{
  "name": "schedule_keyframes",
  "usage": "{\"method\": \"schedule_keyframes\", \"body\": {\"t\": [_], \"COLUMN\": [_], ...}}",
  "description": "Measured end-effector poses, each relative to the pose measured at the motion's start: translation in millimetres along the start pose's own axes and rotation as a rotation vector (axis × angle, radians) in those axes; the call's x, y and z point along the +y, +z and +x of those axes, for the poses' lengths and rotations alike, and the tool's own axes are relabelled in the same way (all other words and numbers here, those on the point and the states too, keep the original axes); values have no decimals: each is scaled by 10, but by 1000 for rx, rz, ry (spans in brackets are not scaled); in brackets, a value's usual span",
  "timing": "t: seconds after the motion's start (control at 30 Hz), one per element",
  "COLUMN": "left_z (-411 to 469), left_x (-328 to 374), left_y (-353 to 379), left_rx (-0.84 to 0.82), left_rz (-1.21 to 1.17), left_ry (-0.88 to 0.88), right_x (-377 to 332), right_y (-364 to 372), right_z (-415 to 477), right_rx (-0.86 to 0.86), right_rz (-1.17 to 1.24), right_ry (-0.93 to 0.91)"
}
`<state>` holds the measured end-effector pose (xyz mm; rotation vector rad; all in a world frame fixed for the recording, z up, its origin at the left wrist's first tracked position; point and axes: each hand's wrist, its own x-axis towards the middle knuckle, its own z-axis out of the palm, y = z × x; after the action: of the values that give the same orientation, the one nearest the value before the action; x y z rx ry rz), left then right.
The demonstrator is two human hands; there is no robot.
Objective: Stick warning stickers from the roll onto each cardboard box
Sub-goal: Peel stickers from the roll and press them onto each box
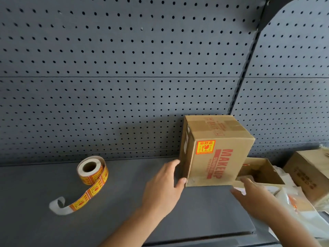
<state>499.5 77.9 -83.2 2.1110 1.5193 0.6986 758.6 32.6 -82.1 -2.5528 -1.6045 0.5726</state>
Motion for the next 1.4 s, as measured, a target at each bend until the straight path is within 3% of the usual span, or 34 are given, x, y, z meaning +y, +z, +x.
{"method": "schedule_keyframes", "body": {"t": [0.1,0.27,0.83,1.17,1.4], "left_z": [-188,-518,-2330,-2991,-2949], "left_x": [-143,-529,-2516,-3451,-3967], "left_y": [-342,-968,-3158,-4055,-4333], "left_rx": [-10,52,437,532,602], "left_rz": [96,195,329,319,229], "left_ry": [-51,-206,-670,-678,-716], "right_x": [-222,-951,-3840,-5267,-5921], "right_y": [-97,-155,686,1329,1610], "right_z": [-166,-336,-1228,-1936,-2054], "right_rx": [-76,-191,-154,-123,-162], "right_rz": [-185,-233,-289,-286,-104], "right_ry": [-102,-279,-762,-851,-931]}}
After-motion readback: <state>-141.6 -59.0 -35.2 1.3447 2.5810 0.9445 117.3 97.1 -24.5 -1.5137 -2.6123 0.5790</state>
